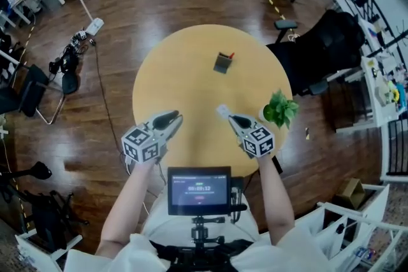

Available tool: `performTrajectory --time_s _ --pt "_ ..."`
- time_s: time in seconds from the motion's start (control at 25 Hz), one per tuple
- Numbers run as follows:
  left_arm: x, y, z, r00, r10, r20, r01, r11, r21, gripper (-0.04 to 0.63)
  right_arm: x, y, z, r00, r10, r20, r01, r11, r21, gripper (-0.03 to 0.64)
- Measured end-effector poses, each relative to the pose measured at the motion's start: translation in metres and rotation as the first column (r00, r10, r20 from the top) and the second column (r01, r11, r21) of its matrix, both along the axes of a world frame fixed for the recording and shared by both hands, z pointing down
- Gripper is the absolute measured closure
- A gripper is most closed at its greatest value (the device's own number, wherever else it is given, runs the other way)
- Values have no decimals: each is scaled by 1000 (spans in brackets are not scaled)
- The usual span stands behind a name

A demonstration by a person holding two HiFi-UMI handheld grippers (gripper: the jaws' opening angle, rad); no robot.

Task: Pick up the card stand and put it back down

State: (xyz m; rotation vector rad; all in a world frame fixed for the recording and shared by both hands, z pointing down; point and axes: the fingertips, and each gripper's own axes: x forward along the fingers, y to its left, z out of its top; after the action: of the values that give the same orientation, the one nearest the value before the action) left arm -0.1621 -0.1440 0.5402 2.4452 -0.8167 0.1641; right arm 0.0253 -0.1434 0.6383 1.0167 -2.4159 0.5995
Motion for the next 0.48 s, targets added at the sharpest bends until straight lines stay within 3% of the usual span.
performTrajectory --time_s 0.48 --pt "9 -10 -40 994 100 -48 -97 993 65 526 -7 4 -75 1000 -21 -5 21 998 65 588"
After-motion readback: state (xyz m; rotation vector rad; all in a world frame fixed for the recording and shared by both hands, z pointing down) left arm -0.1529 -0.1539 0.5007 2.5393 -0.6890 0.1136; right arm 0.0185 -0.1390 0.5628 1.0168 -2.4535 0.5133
